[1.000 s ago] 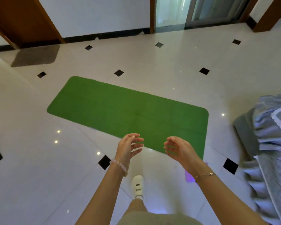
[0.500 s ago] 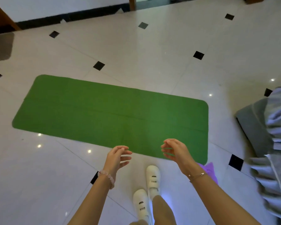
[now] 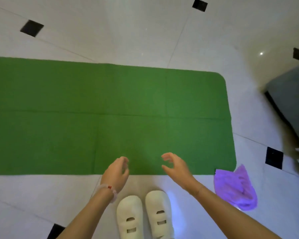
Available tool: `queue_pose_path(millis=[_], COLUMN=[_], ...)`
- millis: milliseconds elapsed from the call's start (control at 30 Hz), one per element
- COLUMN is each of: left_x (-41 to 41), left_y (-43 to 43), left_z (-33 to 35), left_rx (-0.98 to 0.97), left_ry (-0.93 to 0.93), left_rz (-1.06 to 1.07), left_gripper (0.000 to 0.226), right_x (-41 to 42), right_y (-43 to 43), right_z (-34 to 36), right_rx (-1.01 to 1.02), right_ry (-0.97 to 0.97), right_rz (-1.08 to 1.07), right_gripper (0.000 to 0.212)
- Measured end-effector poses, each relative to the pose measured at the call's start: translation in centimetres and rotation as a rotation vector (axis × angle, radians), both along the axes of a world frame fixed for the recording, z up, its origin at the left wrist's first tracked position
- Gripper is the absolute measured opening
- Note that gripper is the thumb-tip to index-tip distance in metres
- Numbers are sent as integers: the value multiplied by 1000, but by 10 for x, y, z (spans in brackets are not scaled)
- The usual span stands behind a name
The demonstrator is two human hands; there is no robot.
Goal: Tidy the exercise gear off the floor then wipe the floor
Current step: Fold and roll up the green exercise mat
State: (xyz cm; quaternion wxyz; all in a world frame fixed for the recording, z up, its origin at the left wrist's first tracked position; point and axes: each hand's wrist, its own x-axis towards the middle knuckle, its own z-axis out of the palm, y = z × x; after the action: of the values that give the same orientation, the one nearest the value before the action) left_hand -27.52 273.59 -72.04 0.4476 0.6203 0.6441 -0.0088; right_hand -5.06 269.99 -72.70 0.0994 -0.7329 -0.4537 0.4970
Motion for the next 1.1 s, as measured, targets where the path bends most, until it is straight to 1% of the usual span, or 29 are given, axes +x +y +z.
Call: queue_pose_path(millis=[67, 133, 200, 233, 300, 367, 400, 467, 500, 567, 633, 700, 767, 800, 867, 1000, 1067, 1100], left_x=[-4, -6, -10, -11, -12, -13, -14, -15, -17, -19, -18, -13, -8, -4, 3, 20, 26, 28], left_y=[-2, -5, -13, -17, -24, -31, -33, -33, -31, -26, -22, -19, -16, -12, 1, 41, 54, 57], left_z=[-70, -124, -170, -188, -214, -230, -236, -247, -252, -257, -254, -247, -234, -226, -209, -170, -156, -153], left_rx=[69, 155, 242, 291, 349, 419, 472, 622, 683, 729, 753, 781, 871, 938, 1063, 1343, 1497, 1551], left_ry=[102, 183, 228, 258, 259, 254, 257, 253, 244, 229, 213, 189, 153, 136, 115, 151, 144, 126], left_rz=[-300, -532, -694, -738, -799, -832, -831, -799, -786, -819, -874, -877, -817, -763, -639, -457, -438, -479], left_gripper=[46, 67, 93, 104, 110, 103, 93, 65, 57, 54, 57, 57, 45, 37, 29, 23, 22, 22], right_x=[-5, -8, -12, -13, -12, -8, -5, 1, 5, 9, 9, 6, 5, 4, 4, 3, 3, 3], right_y=[-8, -16, -28, -33, -38, -40, -40, -41, -40, -40, -41, -41, -33, -26, -5, 49, 78, 93], right_z=[-61, -116, -162, -181, -211, -229, -236, -248, -253, -260, -261, -255, -241, -231, -206, -159, -142, -134], right_rx=[55, 118, 149, 182, 261, 330, 374, 514, 578, 654, 753, 886, 1048, 1105, 1175, 1268, 1310, 1314], right_ry=[-116, -187, -229, -250, -310, -388, -397, -396, -412, -444, -461, -485, -514, -532, -592, -741, -823, -858], right_rz=[232, 429, 558, 600, 682, 742, 753, 722, 706, 708, 714, 692, 611, 566, 482, 357, 324, 306], right_gripper=[53, 70, 83, 89, 101, 105, 102, 90, 82, 71, 60, 43, 19, 11, 13, 13, 15, 16])
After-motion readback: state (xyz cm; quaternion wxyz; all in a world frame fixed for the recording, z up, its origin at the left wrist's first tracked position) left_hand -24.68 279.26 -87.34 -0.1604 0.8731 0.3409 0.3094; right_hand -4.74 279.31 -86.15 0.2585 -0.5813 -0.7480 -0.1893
